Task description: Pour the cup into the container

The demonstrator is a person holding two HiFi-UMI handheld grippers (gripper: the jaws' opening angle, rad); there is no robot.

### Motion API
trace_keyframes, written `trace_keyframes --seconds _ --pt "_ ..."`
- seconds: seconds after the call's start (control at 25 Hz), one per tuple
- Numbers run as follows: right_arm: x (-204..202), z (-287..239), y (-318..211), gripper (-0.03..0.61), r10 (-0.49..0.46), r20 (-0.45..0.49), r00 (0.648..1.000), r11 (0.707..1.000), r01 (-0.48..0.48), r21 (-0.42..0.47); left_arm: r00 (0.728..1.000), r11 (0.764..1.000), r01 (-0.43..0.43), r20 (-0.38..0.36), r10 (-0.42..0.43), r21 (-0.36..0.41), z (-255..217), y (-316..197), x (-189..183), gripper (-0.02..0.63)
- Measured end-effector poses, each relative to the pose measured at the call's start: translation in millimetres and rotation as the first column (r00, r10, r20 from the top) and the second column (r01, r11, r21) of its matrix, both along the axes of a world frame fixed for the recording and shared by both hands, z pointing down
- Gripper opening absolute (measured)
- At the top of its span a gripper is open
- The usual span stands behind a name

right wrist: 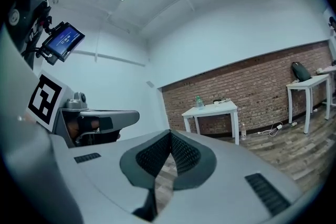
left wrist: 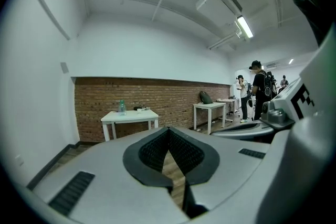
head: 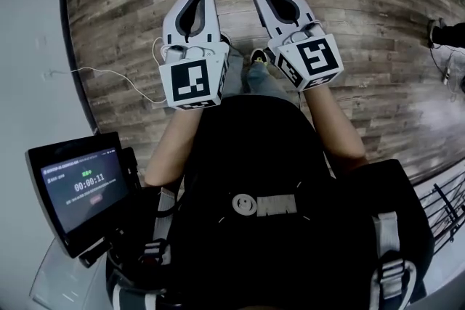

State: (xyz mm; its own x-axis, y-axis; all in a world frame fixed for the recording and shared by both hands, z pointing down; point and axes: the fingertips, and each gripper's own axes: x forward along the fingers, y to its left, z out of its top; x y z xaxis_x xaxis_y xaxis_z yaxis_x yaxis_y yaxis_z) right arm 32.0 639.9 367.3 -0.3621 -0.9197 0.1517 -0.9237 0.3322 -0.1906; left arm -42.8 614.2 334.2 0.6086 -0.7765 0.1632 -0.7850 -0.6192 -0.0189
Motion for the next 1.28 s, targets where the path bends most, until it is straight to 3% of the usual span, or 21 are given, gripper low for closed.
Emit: trace_keyframes --seconds 0.36,0.76,0.96,1.28 --pt "-33 2 -95 -0.003 0.017 -0.064 0.998 1.000 -0.019 -0.021 0.999 0.999 -0.044 -0.025 0.044 0.004 8 -95 -31 -0.002" --pt "-39 -11 -149 -0.003 0.029 -0.086 0.996 1.000 -0.030 -0.005 0.997 1.000 0.012 -0.081 -0.014 -0.028 4 -162 -50 -0.002" --pt "-18 -9 -174 -0.003 0.024 -0.090 0.996 1.000 -0.024 0.002 0.997 1.000 0.006 -0.075 -0.008 -0.031 1 -189 -23 -0.002" --pt "51 -17 -229 -0.003 0.036 -0.035 0.999 0.998 -0.034 0.046 1.000 1.000 -0.015 -0.026 0.015 0.004 -10 -236 46 -0.002"
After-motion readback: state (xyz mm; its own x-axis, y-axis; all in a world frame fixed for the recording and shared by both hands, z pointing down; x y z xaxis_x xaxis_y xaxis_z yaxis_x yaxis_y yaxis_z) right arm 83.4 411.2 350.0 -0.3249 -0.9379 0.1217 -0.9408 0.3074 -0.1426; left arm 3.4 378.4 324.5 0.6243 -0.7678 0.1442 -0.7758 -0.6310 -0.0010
